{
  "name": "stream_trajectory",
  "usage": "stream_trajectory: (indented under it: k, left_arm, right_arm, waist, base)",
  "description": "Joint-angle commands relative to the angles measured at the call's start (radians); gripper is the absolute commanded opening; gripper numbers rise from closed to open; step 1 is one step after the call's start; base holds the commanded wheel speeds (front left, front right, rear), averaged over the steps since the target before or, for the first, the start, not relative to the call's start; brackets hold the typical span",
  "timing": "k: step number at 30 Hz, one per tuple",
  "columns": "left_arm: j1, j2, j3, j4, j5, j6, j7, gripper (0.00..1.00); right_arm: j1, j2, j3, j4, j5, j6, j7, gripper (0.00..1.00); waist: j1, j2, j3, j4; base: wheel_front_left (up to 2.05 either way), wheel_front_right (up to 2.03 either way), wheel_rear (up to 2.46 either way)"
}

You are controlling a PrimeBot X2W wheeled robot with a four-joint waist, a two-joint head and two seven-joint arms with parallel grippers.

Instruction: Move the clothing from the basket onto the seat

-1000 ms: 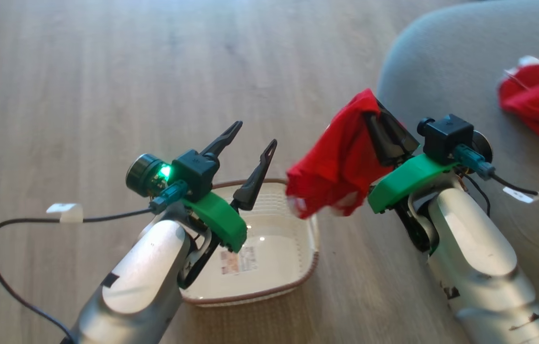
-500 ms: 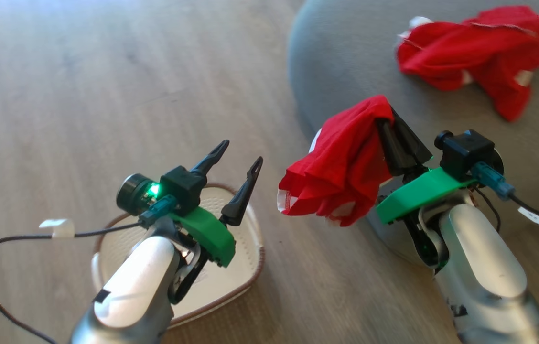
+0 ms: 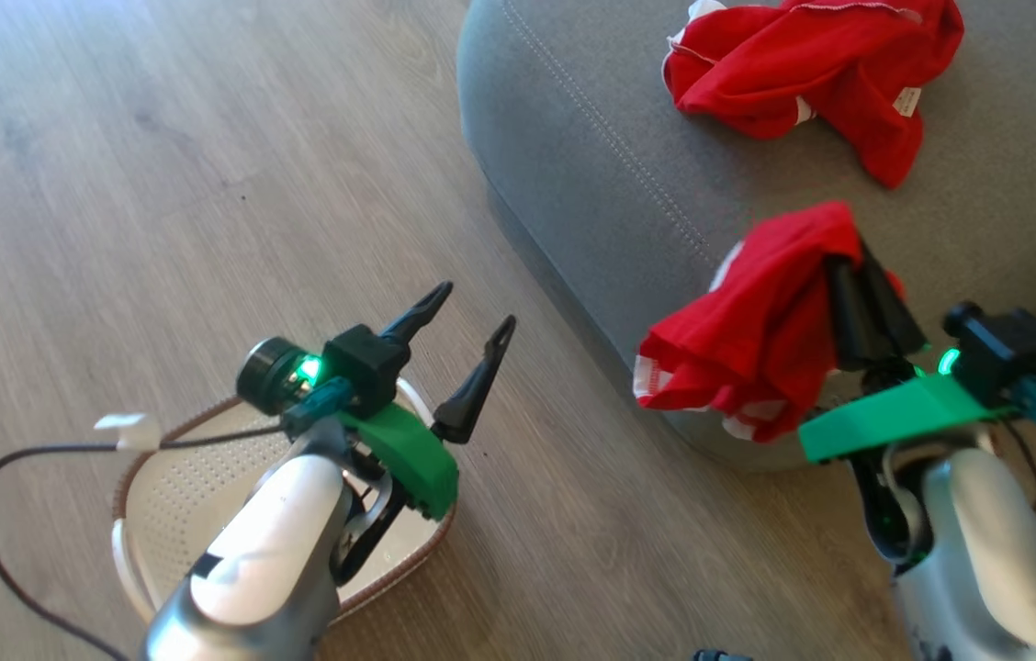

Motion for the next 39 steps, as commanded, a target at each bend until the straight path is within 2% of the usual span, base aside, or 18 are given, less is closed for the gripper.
stream_trajectory:
  k: [1,5,13,18,24,35,39]
  left_arm:
    - [-0.069,0.004,0.024,-0.021,0.005,-0.008,-0.012,1.00]
    - [-0.090,-0.005,-0.009,0.006,0.003,-0.019,-0.012,1.00]
    - [-0.106,0.019,-0.035,0.000,0.006,-0.024,-0.012,1.00]
    - [-0.115,0.058,-0.043,-0.021,0.010,-0.025,-0.012,1.00]
    - [-0.119,0.118,-0.033,-0.086,0.015,-0.017,0.013,1.00]
    - [-0.145,0.187,-0.043,-0.203,0.025,-0.019,0.072,1.00]
    - [-0.163,0.202,-0.054,-0.225,0.027,-0.020,0.083,1.00]
  right_arm:
    - [-0.004,0.012,-0.001,-0.058,-0.012,0.000,-0.006,0.00]
    - [0.024,-0.004,-0.016,-0.103,-0.058,0.000,-0.006,0.00]
    - [-0.112,-0.103,-0.026,-0.105,-0.107,0.000,-0.006,0.00]
    - [-0.270,-0.187,-0.040,-0.062,-0.124,0.000,-0.001,0.00]
    - [-0.479,-0.233,-0.080,-0.004,-0.092,0.000,0.052,0.00]
    - [-0.753,-0.360,-0.193,0.118,-0.170,0.000,0.154,0.00]
    - [-0.819,-0.412,-0.312,0.169,-0.205,0.000,0.196,0.00]
  waist:
    - [0.0000,0.0000,0.009,-0.005]
    - [0.0000,0.0000,0.035,-0.012]
    - [0.0000,0.0000,0.104,-0.009]
    - [0.0000,0.0000,0.173,-0.005]
    - [0.0000,0.0000,0.271,0.005]
    - [0.0000,0.0000,0.427,0.104]
    - [0.0000,0.0000,0.479,0.144]
  base:
    - [0.00,0.00,0.00]
    - [0.00,0.00,0.00]
    - [0.00,0.00,0.00]
    - [0.00,0.00,0.00]
    - [0.00,0.00,0.00]
    - [0.00,0.00,0.00]
    - [0.00,0.00,0.00]
